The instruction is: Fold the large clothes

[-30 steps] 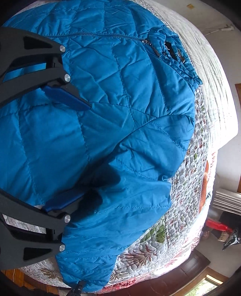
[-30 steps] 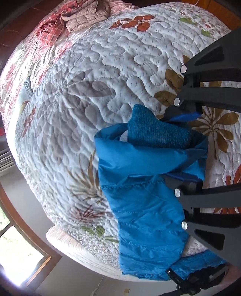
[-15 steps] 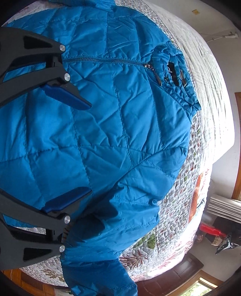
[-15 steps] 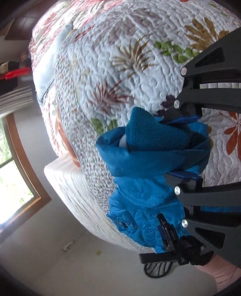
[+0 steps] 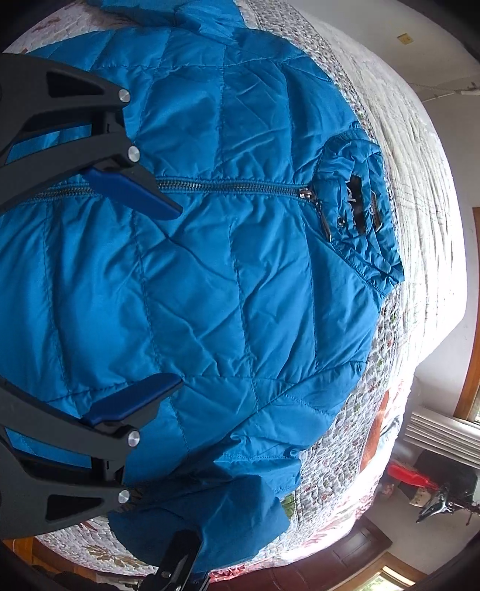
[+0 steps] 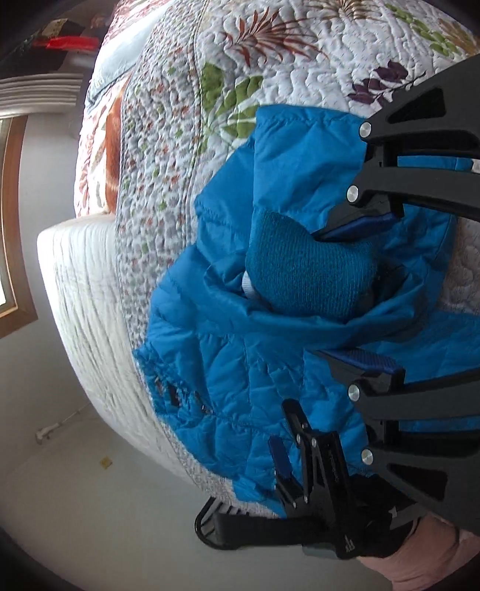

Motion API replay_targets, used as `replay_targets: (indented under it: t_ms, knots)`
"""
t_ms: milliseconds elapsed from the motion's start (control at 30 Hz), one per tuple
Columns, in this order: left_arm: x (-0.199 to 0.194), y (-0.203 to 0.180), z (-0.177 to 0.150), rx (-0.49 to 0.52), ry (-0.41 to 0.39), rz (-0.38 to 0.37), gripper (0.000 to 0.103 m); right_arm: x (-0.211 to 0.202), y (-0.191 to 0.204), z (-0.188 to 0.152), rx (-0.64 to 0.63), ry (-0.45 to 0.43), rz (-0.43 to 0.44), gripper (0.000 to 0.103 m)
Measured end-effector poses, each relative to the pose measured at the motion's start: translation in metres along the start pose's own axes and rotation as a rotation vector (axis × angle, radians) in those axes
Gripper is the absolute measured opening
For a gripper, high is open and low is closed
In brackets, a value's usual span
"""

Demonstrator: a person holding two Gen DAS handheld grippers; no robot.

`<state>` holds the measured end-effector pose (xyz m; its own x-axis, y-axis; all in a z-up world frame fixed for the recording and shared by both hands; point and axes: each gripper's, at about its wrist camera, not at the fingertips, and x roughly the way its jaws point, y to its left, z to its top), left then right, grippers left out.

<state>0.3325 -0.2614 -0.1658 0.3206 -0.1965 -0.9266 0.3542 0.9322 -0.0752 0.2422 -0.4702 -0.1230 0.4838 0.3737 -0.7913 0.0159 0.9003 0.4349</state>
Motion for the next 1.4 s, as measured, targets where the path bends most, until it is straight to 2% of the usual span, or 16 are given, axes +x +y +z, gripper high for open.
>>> replay_targets:
  t_ms: [67,100,167,233,400,500,567,667,733,900,967,1100,1333,1400]
  knots:
    - [0.000,0.006,-0.001,-0.011,0.001,0.000,0.084,-0.008,0.012,-0.001,-0.043,-0.024,0.131,0.053]
    - [0.000,0.009,-0.001,-0.017,0.003,-0.003,0.084,-0.011,0.017,-0.003,-0.061,-0.030,0.160,0.053]
    - [0.000,0.013,-0.001,-0.025,0.004,-0.007,0.084,-0.015,0.022,-0.005,-0.077,-0.033,0.105,0.052]
    - [-0.001,0.016,-0.002,-0.035,0.007,-0.014,0.084,-0.015,0.014,-0.008,-0.040,-0.021,0.035,0.052]
    - [-0.005,0.017,-0.007,-0.073,0.021,-0.097,0.084,-0.022,-0.038,-0.021,0.123,-0.017,-0.089,0.053]
    - [-0.004,0.001,-0.009,-0.048,0.039,-0.168,0.084,-0.029,-0.066,-0.031,0.214,-0.028,-0.144,0.053]
    - [-0.001,-0.017,-0.011,-0.013,0.066,-0.228,0.086,-0.036,-0.081,-0.037,0.259,-0.044,-0.142,0.053]
    - [0.011,-0.040,-0.010,0.028,0.087,-0.221,0.089,-0.039,-0.096,-0.046,0.306,-0.047,-0.148,0.053]
    - [0.019,-0.047,-0.008,0.007,0.116,-0.250,0.089,-0.039,-0.102,-0.050,0.324,-0.041,-0.160,0.053]
    - [0.020,-0.053,-0.006,-0.028,0.134,-0.293,0.089,-0.044,-0.106,-0.056,0.347,-0.064,-0.141,0.053]
    - [0.017,-0.048,-0.008,-0.047,0.128,-0.302,0.089,-0.041,-0.106,-0.057,0.350,-0.048,-0.140,0.053]
    - [0.017,-0.036,-0.013,-0.113,0.127,-0.397,0.090,-0.022,-0.097,-0.057,0.325,-0.001,-0.139,0.053]
    - [0.034,-0.057,-0.006,-0.063,0.137,-0.413,0.091,0.004,-0.091,-0.054,0.314,0.036,-0.126,0.053]
    - [0.034,-0.062,-0.004,-0.062,0.128,-0.420,0.085,0.004,-0.092,-0.054,0.320,0.039,-0.118,0.053]
